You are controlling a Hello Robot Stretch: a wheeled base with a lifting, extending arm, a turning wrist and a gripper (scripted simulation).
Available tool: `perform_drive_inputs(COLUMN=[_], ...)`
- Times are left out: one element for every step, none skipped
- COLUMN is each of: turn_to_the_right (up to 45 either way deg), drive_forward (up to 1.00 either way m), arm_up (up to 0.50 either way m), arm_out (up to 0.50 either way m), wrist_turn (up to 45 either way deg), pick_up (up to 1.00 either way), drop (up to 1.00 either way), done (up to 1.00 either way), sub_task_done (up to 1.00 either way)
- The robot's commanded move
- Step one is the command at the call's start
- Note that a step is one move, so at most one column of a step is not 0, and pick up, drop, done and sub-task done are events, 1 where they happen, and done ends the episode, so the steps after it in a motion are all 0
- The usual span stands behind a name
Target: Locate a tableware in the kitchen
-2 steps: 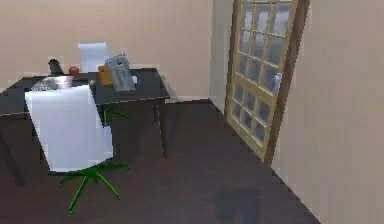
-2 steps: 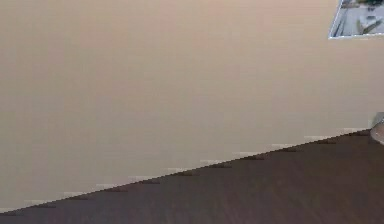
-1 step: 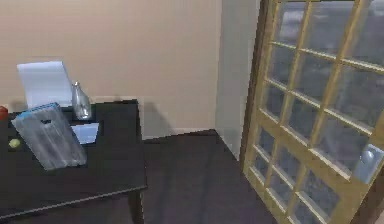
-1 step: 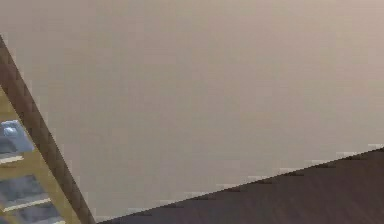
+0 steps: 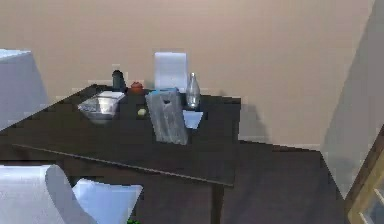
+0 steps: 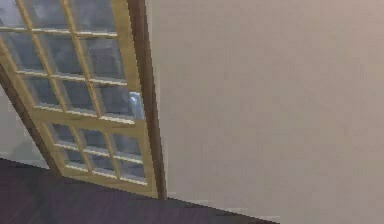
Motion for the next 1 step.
perform_drive_inputs(turn_to_the_right=[0.0], drive_forward=[1.00], arm_up=[0.00], arm_out=[0.00], wrist_turn=[0.0], pick_up=[0.00], drop=[0.00], done=[0.00], sub_task_done=[0.00])
